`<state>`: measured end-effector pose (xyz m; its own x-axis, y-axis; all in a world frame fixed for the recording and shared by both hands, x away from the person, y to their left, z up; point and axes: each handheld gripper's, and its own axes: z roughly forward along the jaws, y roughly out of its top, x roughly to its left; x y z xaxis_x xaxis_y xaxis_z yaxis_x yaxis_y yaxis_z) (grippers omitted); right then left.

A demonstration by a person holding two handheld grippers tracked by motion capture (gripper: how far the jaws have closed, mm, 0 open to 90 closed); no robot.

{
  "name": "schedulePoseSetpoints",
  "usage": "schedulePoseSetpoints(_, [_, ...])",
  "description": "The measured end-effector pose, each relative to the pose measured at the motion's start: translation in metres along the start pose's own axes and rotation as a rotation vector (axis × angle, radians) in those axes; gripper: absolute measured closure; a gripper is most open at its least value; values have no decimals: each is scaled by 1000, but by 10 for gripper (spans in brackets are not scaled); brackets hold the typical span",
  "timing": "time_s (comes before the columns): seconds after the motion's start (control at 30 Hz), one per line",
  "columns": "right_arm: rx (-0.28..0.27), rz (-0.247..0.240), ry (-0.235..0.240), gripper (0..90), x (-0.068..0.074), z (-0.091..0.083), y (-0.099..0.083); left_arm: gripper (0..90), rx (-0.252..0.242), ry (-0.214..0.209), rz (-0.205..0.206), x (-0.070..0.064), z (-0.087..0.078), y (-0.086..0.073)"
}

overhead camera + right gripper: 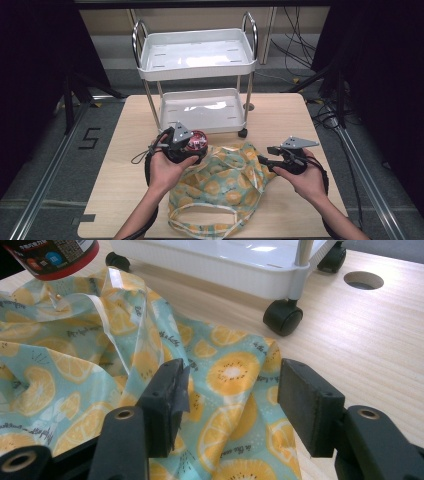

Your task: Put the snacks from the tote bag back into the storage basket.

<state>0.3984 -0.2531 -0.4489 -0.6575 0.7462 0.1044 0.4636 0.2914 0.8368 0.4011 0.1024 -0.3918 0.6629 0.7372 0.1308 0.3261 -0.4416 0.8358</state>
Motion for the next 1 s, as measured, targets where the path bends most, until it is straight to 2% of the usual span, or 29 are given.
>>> schedulePoseSetpoints(0.03, [2,-3,2,453,0,0,0,255,-2,1,-21,-1,1,-1])
schedulePoseSetpoints(0.1, [4,-7,-1,452,-1,0,0,255,21,2,7,2,1,-1])
schedulePoseSetpoints(0.13, [-4,-20,-11,452,-2,-1,1,255,21,2,7,2,1,-1])
schedulePoseSetpoints(0.17, [5,11,-4,452,1,-2,1,255,15,7,12,4,1,-1])
schedulePoseSetpoints(0.23, [-4,-19,-13,451,-2,-2,1,255,2,10,-16,4,1,-2])
schedulePoseSetpoints(0.27, [-3,-17,-13,450,-2,-2,1,255,8,10,0,6,1,-1])
schedulePoseSetpoints(0.33, [-8,-17,-19,450,-2,-1,0,255,8,15,7,7,0,-1])
schedulePoseSetpoints(0.4, [-6,-16,-7,450,-2,-1,1,255,4,21,1,7,0,-1])
schedulePoseSetpoints(0.43, [-17,-26,-23,450,-2,-1,1,255,3,23,-9,7,0,-1])
schedulePoseSetpoints(0.47, [-21,-23,-22,450,-2,-2,1,255,3,16,5,8,1,-1])
schedulePoseSetpoints(0.57, [-20,-5,-11,449,-2,0,0,255,-6,24,-28,8,3,-1])
schedulePoseSetpoints(0.63, [-10,-13,-5,449,-2,-1,0,255,-8,32,-16,10,4,-1])
schedulePoseSetpoints(0.73, [3,23,-7,446,0,-2,0,255,10,35,-5,13,5,-1])
schedulePoseSetpoints(0.77, [-18,11,-19,445,-1,-1,0,255,-6,40,-31,12,7,-1])
schedulePoseSetpoints(0.8, [-24,18,-9,444,-1,-1,0,255,-9,41,-36,12,8,-1])
schedulePoseSetpoints(0.83, [-25,7,-8,443,-2,-1,0,255,-11,36,-35,13,9,-1])
schedulePoseSetpoints(1.0, [-24,15,-9,442,-2,-1,0,255,1,44,-26,16,8,-1])
